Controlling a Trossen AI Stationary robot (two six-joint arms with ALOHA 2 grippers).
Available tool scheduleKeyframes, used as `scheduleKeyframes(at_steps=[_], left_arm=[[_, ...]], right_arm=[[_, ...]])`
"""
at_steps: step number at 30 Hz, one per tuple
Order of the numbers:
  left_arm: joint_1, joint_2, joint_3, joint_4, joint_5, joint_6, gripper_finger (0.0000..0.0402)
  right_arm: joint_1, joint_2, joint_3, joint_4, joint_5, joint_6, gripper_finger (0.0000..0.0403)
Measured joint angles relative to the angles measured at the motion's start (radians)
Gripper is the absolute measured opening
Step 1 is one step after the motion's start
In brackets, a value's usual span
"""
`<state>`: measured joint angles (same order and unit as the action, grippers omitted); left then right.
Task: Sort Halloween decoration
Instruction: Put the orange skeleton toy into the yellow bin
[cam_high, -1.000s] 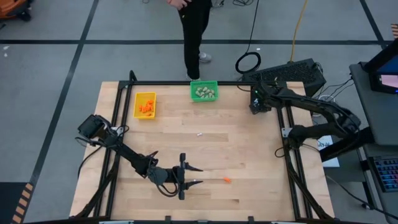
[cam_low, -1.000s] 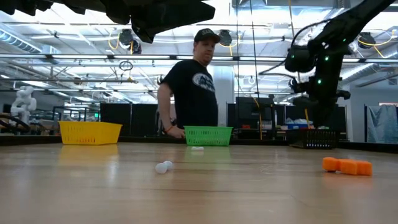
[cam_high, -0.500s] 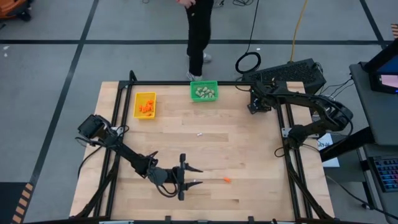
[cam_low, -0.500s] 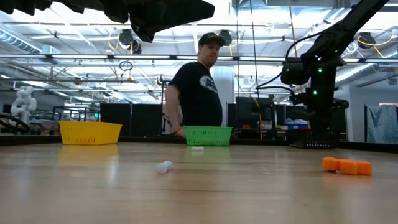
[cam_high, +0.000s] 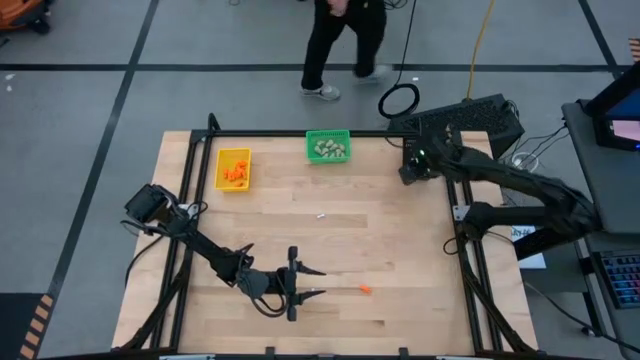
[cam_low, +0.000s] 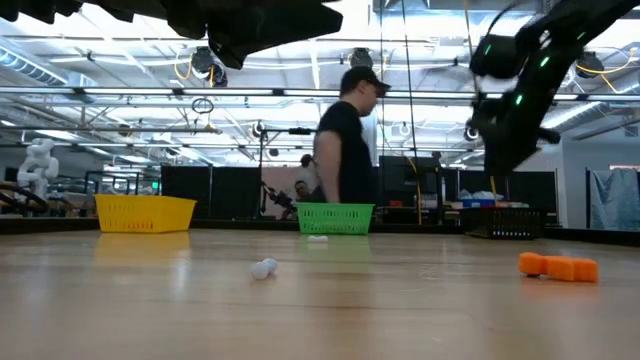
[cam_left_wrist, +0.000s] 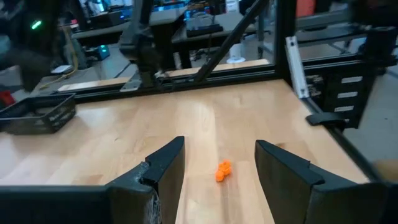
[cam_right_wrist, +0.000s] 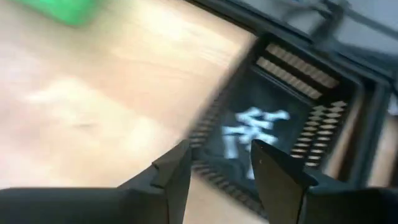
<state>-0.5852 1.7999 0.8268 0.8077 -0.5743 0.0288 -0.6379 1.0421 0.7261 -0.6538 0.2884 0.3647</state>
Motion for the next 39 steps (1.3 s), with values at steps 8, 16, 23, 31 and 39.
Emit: scheduleKeyframes(at_steps=[8,16,23,31,39], left_arm=[[0.006,-0.079,0.0,-0.163,-0.072,-0.064,0.0193],[0.054,-0.218,0.0,-0.461,-0.094,-0.218,0.0193],[0.104,-0.273,0.0,-0.619,-0.02,-0.335,0.0193],[0.09,-0.259,0.0,-0.648,0.072,-0.364,0.0193],[0.084,-0.259,0.0,-0.653,0.074,-0.364,0.0193]], right_arm=[[0.386,-0.242,0.0,0.007,-0.003,0.113,0.0155],[0.792,-0.22,0.0,0.159,0.1,0.124,0.0155],[1.047,-0.027,0.0,0.305,0.259,0.09,0.0155],[1.2,0.285,-0.001,0.471,0.158,0.197,0.0155],[1.325,0.474,0.0,0.604,0.157,0.359,0.0156]])
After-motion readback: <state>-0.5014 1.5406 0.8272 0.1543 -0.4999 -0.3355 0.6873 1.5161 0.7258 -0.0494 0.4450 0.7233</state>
